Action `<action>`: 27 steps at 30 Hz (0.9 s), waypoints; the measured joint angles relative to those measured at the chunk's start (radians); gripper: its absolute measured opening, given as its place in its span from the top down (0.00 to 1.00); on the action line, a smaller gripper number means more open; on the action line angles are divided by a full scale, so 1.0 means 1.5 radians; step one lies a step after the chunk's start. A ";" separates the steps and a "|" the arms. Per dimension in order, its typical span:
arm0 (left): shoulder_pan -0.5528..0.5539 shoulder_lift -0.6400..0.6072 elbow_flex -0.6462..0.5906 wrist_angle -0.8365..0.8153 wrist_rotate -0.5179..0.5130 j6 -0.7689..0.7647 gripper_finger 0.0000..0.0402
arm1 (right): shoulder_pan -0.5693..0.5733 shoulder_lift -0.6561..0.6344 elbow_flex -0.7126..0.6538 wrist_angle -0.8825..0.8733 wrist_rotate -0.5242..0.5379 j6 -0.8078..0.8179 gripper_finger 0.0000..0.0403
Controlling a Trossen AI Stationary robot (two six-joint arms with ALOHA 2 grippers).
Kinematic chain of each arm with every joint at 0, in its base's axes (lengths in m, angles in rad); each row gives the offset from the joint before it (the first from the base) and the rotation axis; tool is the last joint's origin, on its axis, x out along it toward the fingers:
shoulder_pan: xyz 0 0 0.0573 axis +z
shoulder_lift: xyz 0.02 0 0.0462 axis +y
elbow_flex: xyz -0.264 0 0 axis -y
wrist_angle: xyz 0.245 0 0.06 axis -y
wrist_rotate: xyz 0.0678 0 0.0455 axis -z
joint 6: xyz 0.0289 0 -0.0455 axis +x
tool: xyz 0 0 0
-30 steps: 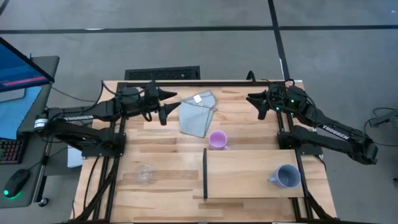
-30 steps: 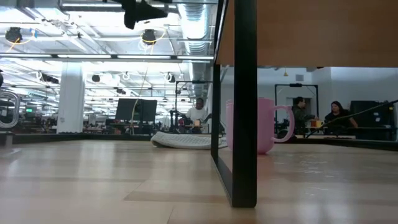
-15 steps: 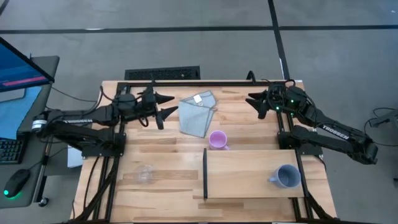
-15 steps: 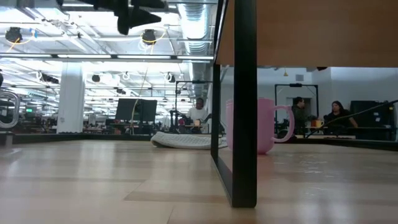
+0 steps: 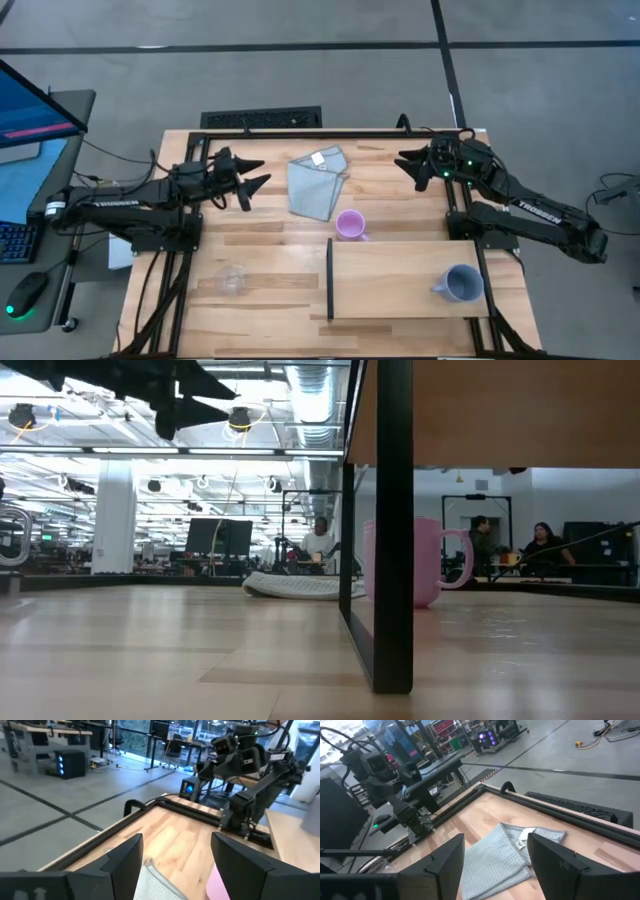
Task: Stack small to large cups/mugs on shelf
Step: Put the pink mug on the shelf
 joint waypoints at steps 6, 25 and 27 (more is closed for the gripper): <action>0.000 -0.017 -0.006 -0.030 0.004 -0.009 0.44 | 0.001 0.000 0.000 0.002 0.000 0.006 0.40; 0.000 -0.014 -0.006 -0.080 0.004 -0.030 0.44 | 0.118 0.155 0.177 -0.243 0.010 -0.128 0.40; 0.000 -0.014 -0.006 -0.080 0.004 -0.030 0.44 | 0.124 0.188 0.196 -0.289 0.005 -0.136 0.40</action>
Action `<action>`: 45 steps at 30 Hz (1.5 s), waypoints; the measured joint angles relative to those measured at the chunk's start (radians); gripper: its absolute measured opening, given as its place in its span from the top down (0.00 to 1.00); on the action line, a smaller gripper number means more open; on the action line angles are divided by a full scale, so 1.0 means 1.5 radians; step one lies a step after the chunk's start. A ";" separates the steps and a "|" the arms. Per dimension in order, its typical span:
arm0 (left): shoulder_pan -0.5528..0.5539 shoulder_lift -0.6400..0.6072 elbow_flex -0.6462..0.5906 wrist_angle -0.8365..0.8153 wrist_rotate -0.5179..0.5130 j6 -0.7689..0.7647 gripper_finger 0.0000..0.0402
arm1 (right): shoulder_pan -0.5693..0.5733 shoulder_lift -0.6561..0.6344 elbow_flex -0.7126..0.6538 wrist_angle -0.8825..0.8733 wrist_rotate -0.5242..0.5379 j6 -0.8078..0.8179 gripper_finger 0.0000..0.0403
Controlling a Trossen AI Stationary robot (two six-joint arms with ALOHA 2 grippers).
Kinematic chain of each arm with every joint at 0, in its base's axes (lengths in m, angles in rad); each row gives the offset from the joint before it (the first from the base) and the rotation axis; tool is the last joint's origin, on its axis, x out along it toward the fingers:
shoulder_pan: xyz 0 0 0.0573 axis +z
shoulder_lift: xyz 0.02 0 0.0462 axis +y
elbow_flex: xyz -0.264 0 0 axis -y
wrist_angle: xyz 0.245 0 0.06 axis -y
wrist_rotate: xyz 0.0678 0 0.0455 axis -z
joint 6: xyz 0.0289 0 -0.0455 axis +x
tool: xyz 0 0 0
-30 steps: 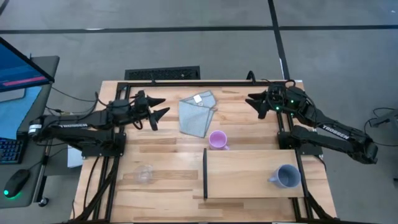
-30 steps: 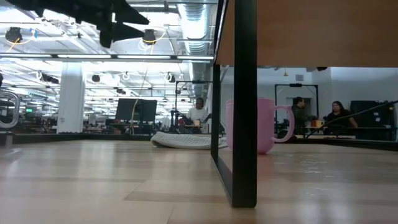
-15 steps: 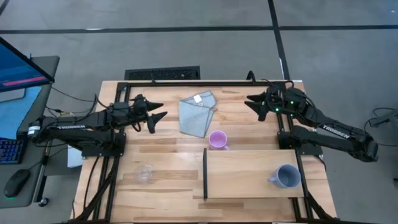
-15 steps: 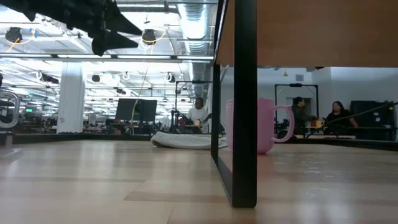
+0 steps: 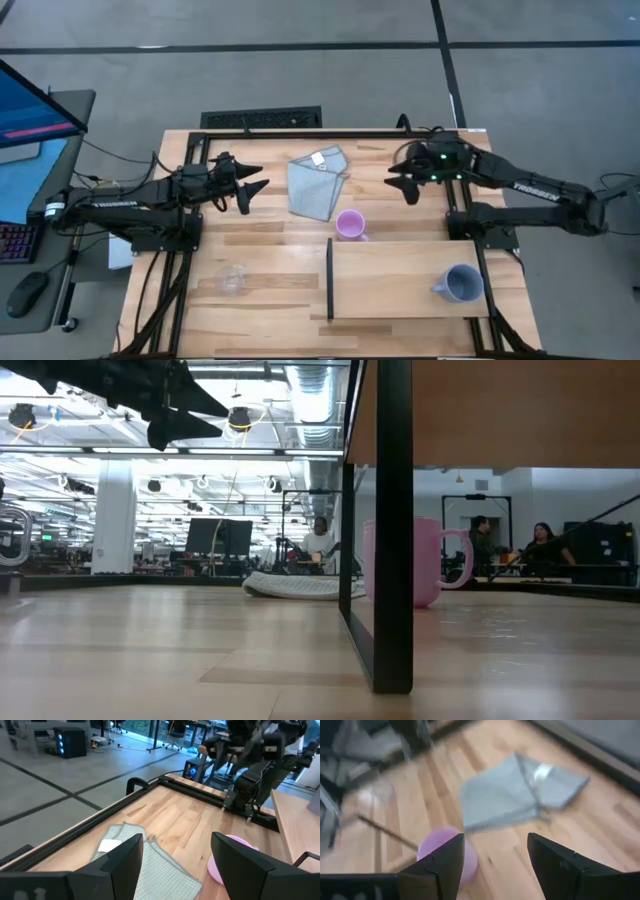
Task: Stack small to large cups/mugs on shelf
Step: Put the pink mug on the shelf
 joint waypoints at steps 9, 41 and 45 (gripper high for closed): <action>0.000 0.000 0.000 -0.001 0.000 0.000 0.44 | 0.039 0.133 0.068 -0.025 -0.006 0.001 0.40; 0.000 0.000 0.001 -0.074 0.001 -0.027 0.44 | 0.196 0.414 0.195 -0.134 0.049 -0.067 0.40; 0.000 0.000 0.001 -0.088 0.001 -0.029 0.44 | 0.196 0.448 0.229 -0.129 0.049 -0.070 0.40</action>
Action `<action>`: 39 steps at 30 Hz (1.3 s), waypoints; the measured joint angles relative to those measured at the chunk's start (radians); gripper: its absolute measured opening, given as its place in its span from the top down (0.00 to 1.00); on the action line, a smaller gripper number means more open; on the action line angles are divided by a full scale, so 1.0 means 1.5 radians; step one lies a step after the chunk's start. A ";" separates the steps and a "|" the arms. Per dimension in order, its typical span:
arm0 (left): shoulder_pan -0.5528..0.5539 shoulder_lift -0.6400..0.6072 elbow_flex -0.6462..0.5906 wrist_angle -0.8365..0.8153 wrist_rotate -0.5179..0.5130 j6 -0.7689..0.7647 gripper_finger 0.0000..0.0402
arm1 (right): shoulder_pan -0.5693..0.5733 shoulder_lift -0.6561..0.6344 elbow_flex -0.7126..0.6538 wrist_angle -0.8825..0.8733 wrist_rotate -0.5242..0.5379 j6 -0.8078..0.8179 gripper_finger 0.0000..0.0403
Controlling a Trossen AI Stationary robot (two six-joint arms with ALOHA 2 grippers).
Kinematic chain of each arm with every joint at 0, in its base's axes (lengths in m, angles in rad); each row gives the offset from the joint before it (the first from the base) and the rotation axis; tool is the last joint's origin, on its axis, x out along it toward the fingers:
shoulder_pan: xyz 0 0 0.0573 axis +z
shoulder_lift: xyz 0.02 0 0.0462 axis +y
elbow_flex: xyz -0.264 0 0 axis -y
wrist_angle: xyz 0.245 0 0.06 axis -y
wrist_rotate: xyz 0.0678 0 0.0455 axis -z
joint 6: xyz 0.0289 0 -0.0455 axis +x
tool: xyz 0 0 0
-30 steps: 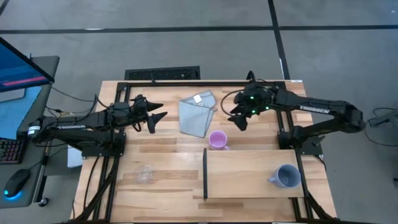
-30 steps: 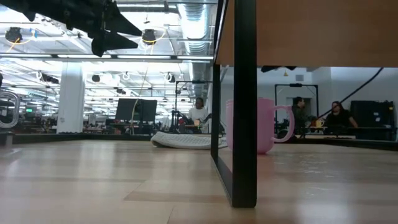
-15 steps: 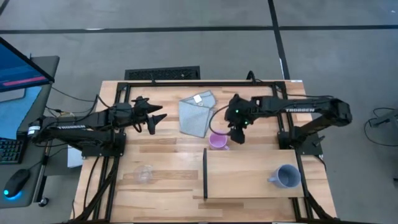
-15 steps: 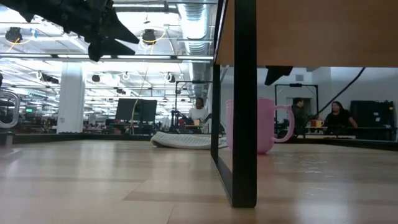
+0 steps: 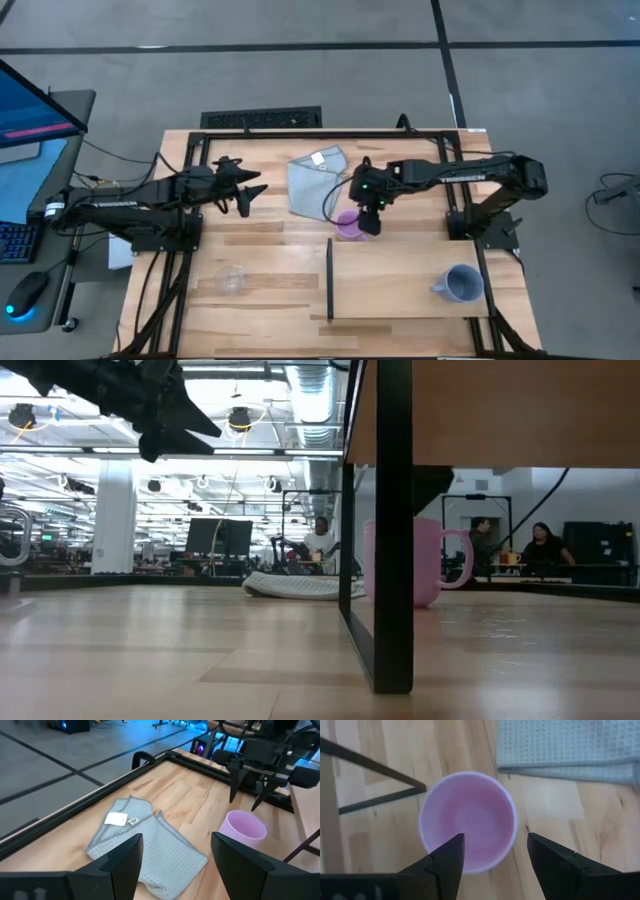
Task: Stack small to large cups/mugs on shelf
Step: Put the pink mug on the shelf
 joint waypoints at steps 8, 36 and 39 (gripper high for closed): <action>0.000 0.000 0.000 -0.021 0.003 -0.007 0.44 | 0.000 0.073 0.051 -0.013 -0.001 -0.016 0.40; 0.000 0.000 0.000 -0.047 0.006 -0.008 0.44 | -0.011 0.140 0.078 -0.055 -0.004 -0.027 0.97; 0.000 0.000 0.000 -0.047 0.006 -0.008 0.44 | -0.015 0.140 0.078 -0.057 -0.004 -0.011 0.95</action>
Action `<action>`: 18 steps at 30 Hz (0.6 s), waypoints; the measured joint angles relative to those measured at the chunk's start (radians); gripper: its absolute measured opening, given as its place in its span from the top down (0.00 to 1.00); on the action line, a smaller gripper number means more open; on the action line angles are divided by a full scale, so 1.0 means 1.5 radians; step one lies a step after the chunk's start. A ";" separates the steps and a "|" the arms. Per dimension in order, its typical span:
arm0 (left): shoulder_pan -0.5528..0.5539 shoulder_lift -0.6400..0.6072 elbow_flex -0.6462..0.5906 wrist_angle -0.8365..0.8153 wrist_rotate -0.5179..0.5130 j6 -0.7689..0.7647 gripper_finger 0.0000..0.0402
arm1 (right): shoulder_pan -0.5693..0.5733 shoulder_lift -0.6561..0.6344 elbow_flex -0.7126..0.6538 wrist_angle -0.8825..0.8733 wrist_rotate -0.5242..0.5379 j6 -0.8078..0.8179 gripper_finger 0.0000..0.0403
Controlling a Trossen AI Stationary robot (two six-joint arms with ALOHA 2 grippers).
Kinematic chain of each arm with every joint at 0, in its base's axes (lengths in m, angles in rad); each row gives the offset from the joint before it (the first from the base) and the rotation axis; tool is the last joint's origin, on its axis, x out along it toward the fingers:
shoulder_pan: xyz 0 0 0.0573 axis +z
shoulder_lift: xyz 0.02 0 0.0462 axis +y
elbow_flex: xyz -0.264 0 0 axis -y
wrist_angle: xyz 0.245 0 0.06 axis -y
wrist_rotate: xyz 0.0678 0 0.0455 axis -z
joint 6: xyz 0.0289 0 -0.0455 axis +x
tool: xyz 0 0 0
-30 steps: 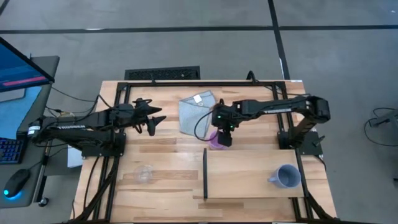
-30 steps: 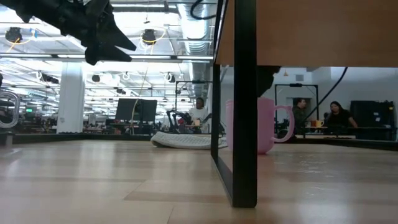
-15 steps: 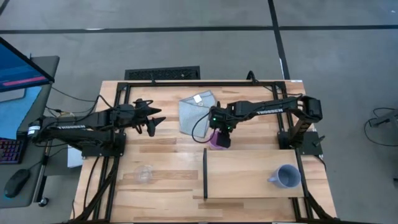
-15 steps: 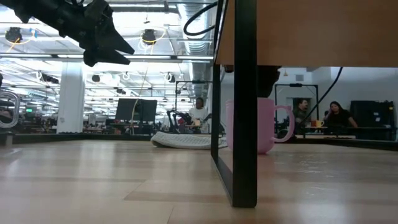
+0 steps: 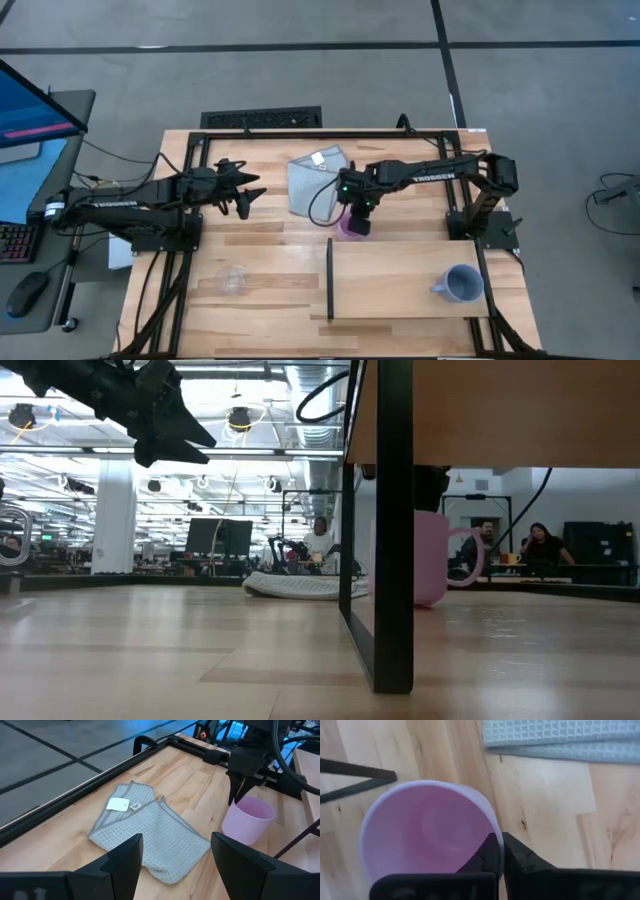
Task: Stack small to large cups/mugs on shelf
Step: Put the pink mug on the shelf
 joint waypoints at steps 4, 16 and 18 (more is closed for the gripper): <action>0.000 0.000 0.000 0.000 0.000 0.000 0.44 | -0.005 0.000 0.000 -0.011 0.000 0.023 0.95; 0.000 0.000 0.000 0.000 0.000 -0.004 0.44 | -0.015 -0.007 0.096 -0.133 0.045 -0.026 0.98; 0.000 0.000 0.000 0.000 0.000 -0.004 0.44 | -0.020 -0.007 0.130 -0.165 0.055 -0.030 0.97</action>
